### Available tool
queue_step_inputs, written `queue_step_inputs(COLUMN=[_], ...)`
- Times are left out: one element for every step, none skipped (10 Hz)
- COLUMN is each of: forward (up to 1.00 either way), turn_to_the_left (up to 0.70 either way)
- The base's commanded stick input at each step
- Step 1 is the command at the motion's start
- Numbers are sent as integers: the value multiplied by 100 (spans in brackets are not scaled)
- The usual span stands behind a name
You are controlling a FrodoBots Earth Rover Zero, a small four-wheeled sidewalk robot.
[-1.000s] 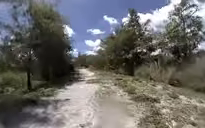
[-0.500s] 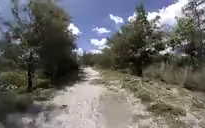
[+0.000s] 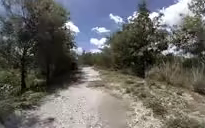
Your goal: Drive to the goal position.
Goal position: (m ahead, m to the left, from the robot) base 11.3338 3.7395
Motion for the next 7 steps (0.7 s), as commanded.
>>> queue_step_inputs(forward=[70, 70, 70, 70, 70, 70, 70], turn_to_the_left=[0, 0, 0, 0, 0, 0, 0])
